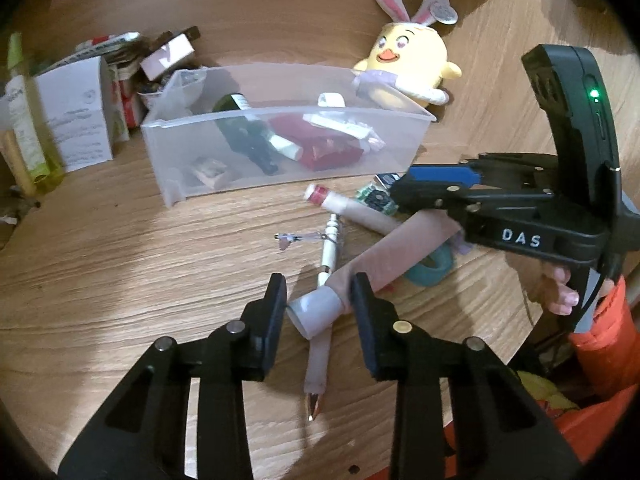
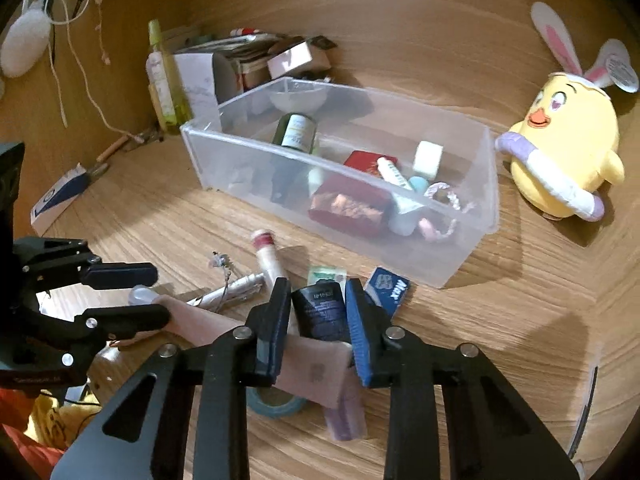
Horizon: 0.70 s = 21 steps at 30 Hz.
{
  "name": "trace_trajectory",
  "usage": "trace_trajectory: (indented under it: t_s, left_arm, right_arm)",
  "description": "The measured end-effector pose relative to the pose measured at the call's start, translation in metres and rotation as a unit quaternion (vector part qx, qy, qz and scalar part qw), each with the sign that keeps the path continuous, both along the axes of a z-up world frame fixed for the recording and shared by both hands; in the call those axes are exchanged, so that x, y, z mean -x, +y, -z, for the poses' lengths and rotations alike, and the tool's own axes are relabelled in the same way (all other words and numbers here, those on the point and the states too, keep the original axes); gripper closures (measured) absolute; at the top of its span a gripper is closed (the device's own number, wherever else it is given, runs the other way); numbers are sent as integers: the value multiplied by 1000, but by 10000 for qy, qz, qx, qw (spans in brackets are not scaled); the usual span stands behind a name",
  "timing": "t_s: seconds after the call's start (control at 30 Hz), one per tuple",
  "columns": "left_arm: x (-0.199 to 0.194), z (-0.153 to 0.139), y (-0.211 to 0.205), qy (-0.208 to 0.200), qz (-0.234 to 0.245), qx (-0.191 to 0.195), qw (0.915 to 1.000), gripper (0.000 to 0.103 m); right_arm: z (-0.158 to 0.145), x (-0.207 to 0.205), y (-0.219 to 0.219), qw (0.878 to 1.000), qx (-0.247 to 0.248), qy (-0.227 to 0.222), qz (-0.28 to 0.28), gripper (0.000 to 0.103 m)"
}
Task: Organize objects
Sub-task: 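Grasp the dark purple bottle with the right gripper while the left reaches toward the pink tube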
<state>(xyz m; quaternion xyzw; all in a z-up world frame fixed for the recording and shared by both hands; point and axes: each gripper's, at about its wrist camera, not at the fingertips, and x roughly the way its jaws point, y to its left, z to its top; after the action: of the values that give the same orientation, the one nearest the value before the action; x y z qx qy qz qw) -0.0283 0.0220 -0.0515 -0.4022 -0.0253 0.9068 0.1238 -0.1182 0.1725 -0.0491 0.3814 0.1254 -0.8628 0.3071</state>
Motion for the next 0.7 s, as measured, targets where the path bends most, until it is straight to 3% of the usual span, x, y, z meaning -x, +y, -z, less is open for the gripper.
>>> trace_trajectory:
  t_s: [0.5, 0.7]
  left_arm:
    - [-17, -25, -24, 501, -673, -46, 9965, 70]
    - [-14, -27, -42, 468, -892, -337, 9943, 71]
  right_arm:
    - [7, 8, 52, 9975, 17, -108, 705, 79]
    - [18, 10, 63, 9961, -39, -313, 830, 79]
